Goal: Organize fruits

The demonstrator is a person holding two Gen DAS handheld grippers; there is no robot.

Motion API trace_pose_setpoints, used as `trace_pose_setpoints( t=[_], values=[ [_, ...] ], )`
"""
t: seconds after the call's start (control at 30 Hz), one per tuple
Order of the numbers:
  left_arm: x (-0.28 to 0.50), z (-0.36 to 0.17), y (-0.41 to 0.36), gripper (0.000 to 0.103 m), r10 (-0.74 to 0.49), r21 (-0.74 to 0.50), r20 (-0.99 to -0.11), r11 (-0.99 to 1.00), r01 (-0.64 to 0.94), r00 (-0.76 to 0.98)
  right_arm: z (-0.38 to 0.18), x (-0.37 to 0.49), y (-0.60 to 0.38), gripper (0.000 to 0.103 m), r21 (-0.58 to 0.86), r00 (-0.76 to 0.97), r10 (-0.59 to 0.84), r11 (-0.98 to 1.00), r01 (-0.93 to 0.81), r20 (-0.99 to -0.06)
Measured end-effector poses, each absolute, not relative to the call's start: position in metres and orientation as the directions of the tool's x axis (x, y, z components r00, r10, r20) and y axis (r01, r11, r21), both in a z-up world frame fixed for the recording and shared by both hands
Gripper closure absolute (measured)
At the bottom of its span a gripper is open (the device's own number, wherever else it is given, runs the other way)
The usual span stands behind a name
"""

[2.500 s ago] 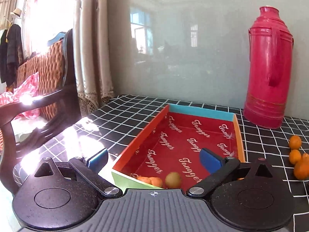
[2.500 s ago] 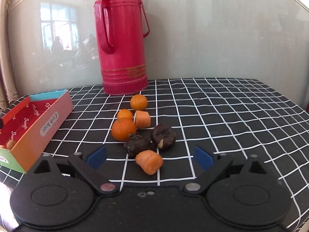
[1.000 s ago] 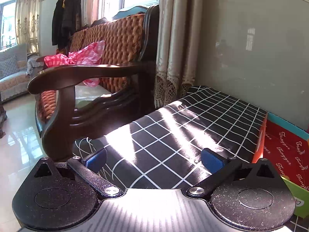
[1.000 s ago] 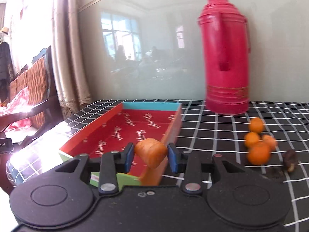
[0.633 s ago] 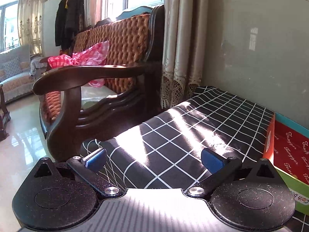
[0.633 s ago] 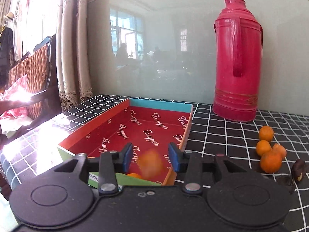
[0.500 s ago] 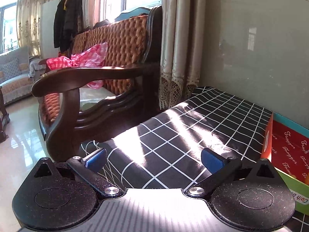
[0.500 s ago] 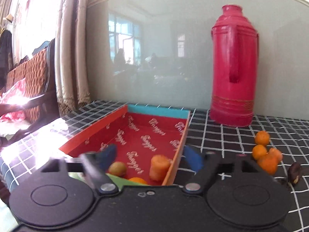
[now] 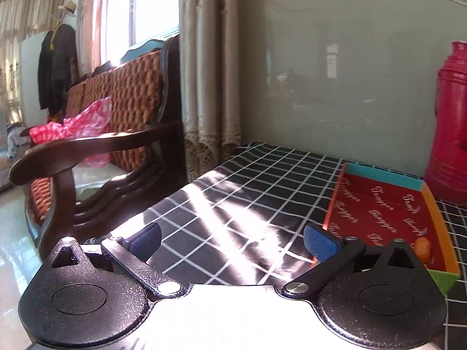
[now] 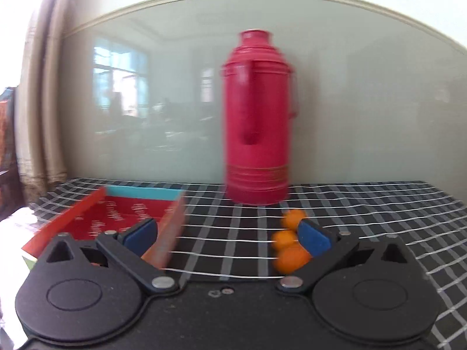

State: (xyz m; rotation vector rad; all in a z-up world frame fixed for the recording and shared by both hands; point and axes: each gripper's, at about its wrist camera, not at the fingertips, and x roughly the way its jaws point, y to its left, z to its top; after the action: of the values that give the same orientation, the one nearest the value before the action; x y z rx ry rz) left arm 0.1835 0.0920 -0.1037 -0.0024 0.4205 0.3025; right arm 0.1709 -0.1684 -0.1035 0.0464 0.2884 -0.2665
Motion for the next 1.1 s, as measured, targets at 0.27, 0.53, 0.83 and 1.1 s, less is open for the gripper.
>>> trace_pose_setpoints(
  t=[0.27, 0.53, 0.83, 1.1],
  values=[
    [0.175, -0.101, 0.001, 0.000, 0.027, 0.081, -0.336, 0.997, 0.000, 0.941, -0.102, 0.142, -0.248, 0.006, 0.023, 0.773, -0.569, 0.801, 0.598, -0.281],
    [0.165, -0.117, -0.094, 0.000, -0.199, 0.123, -0.358, 0.958, 0.257, 0.912, -0.110, 0.103, -0.322, 0.006, 0.060, 0.571, -0.757, 0.585, 0.809, -0.319],
    [0.169, -0.137, -0.165, 0.001, -0.303, 0.116, -0.439, 0.914, 0.388, 0.846, -0.112, 0.072, -0.366, 0.006, 0.094, 0.468, -0.822, 0.464, 0.881, -0.326],
    [0.179, -0.148, -0.195, 0.016, -0.332, 0.071, -0.497, 0.905, 0.419, 0.802, -0.109, 0.065, -0.368, 0.006, 0.063, 0.520, -0.800, 0.527, 0.847, -0.300]
  ],
)
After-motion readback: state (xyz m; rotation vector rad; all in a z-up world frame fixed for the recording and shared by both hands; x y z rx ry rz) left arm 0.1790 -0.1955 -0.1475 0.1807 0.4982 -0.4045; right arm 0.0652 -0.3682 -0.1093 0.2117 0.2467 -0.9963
